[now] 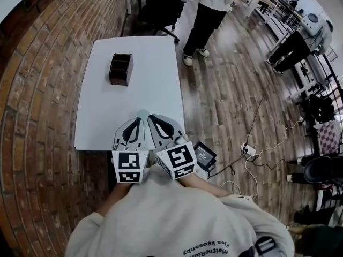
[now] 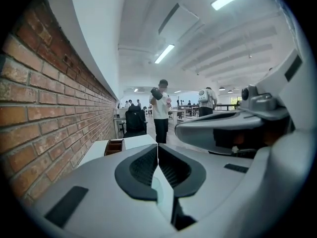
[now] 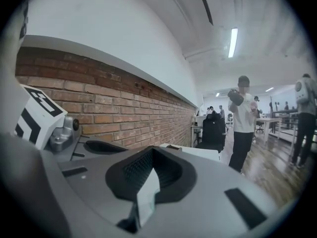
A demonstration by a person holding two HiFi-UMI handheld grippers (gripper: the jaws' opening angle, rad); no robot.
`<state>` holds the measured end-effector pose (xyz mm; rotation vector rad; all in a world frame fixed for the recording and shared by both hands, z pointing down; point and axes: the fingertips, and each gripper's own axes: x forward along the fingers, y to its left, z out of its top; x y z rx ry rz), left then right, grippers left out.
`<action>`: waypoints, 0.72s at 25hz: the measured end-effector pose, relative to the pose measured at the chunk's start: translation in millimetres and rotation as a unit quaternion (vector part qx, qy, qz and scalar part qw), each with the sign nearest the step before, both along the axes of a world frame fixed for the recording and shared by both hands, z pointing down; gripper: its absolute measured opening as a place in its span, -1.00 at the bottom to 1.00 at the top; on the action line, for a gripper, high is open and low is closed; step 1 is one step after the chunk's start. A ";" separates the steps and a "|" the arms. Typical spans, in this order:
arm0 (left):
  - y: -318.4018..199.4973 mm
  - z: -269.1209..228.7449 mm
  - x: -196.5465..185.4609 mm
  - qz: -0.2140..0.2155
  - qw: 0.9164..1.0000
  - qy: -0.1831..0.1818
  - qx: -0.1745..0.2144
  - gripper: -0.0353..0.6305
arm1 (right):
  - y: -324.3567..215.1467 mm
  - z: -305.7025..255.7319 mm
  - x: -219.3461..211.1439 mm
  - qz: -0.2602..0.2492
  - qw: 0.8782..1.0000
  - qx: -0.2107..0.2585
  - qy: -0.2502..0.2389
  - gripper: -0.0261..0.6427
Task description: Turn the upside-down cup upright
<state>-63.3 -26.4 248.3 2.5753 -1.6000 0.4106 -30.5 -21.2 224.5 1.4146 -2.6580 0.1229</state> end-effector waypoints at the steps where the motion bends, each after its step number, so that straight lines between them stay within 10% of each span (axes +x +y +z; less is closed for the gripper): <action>1: 0.0 1.9 -1.8 -0.003 1.000 0.000 -0.002 -0.86 | 0.6 2.4 -0.8 -0.001 1.000 -0.002 0.001 -0.90; 18: -4.9 9.6 0.6 -0.002 1.000 -0.008 -0.006 -0.86 | -2.8 10.0 1.1 -0.004 1.000 -0.007 0.008 -0.90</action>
